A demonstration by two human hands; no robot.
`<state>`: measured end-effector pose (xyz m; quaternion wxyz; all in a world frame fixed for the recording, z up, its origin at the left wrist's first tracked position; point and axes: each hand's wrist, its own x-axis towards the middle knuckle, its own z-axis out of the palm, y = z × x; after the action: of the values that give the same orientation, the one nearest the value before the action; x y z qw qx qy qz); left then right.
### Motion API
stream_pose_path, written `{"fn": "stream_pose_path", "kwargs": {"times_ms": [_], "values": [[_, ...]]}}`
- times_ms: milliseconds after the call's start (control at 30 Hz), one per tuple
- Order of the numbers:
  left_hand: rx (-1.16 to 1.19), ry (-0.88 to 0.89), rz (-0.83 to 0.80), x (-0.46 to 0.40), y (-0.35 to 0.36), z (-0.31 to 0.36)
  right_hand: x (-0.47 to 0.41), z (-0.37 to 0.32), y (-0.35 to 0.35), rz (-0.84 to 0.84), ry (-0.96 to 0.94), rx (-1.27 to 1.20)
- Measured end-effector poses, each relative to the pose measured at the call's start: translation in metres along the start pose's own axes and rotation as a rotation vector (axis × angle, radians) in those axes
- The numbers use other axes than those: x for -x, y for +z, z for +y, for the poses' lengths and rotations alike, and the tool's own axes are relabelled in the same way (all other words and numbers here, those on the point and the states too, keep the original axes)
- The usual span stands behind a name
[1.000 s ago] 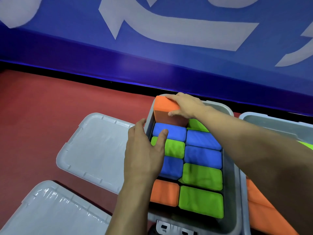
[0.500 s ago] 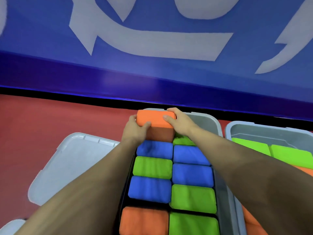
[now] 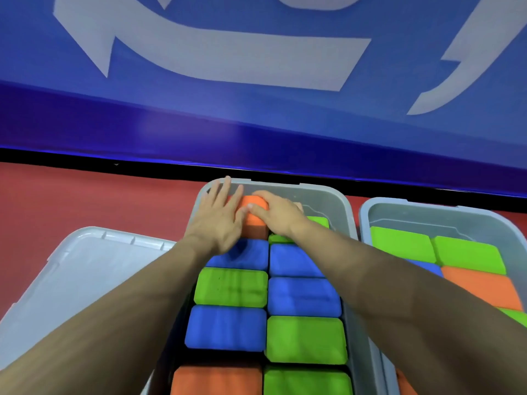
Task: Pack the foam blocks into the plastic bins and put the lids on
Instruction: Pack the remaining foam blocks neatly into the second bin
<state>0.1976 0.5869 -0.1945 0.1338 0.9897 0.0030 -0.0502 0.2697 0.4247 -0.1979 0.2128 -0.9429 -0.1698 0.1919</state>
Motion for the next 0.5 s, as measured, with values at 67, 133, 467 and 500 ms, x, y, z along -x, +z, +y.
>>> {"fn": "stream_pose_path", "kwargs": {"times_ms": [67,133,467,500], "values": [[-0.06,0.0,-0.054,0.0,0.017,0.003,0.005,0.006,0.008,-0.005,0.0,0.011],[-0.097,-0.001,-0.028,0.002,0.033,0.004,0.005,0.011,0.015,-0.013,-0.004,0.034],[0.016,-0.03,-0.049,0.002,0.066,-0.01,-0.009,0.021,0.042,-0.07,-0.025,0.146],[0.025,-0.04,-0.025,0.004,0.073,-0.011,-0.008,0.024,0.045,-0.081,-0.045,0.16]]}}
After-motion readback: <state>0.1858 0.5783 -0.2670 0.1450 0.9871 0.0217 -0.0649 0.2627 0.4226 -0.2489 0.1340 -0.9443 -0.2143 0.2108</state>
